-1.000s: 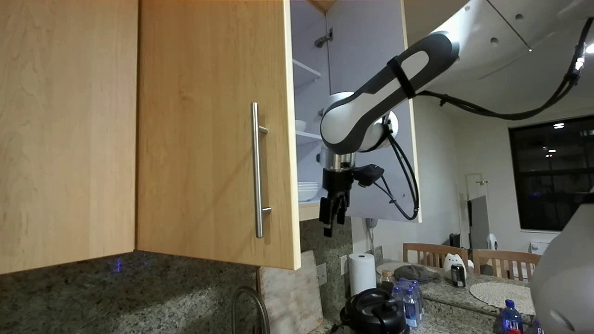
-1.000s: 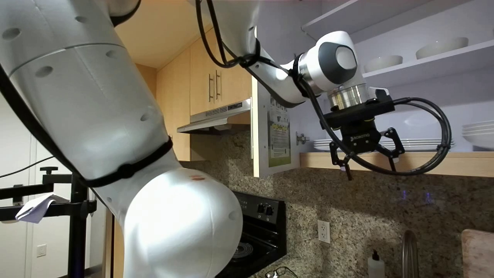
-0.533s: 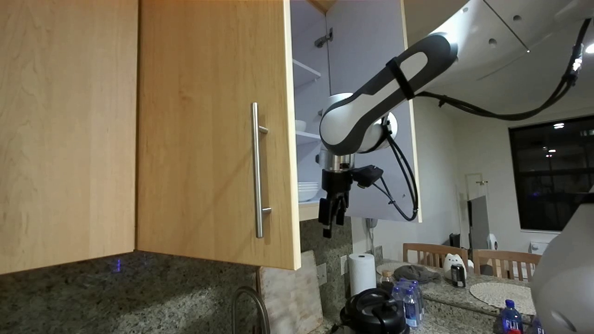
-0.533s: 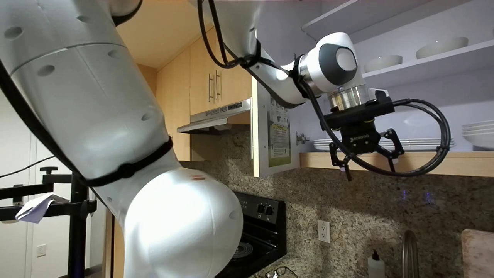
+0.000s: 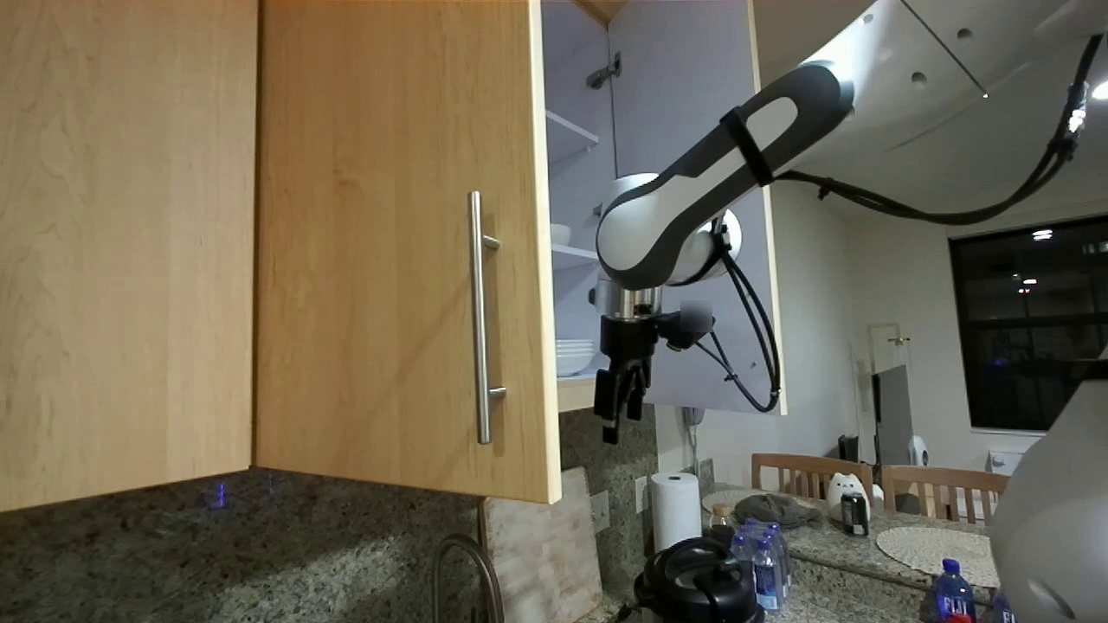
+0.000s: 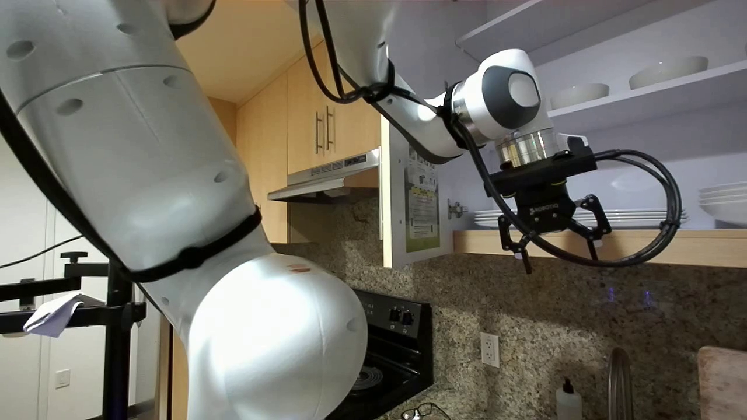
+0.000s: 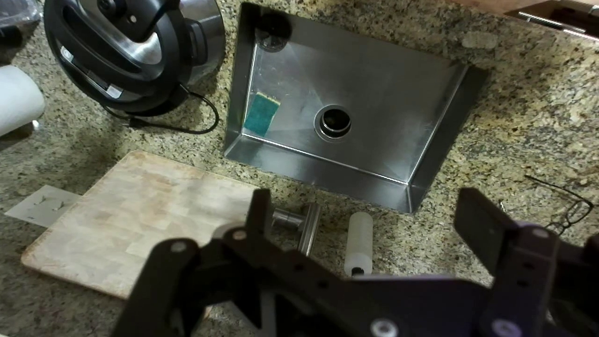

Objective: Open both doors of the cabinet above the sink

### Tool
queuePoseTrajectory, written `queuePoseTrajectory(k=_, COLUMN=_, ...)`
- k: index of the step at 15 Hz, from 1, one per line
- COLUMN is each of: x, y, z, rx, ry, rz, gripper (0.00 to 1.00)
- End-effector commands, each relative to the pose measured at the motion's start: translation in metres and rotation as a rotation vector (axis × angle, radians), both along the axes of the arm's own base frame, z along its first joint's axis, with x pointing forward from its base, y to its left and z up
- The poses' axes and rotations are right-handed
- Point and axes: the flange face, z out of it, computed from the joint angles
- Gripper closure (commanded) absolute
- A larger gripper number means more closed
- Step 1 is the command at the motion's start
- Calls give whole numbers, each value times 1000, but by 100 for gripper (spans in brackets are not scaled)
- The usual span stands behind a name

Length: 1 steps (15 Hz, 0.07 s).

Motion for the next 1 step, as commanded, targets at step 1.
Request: queuePoseTrajectory(k=1, x=0, y=0, z=1, rx=0, ry=1, rz=0, gripper=0)
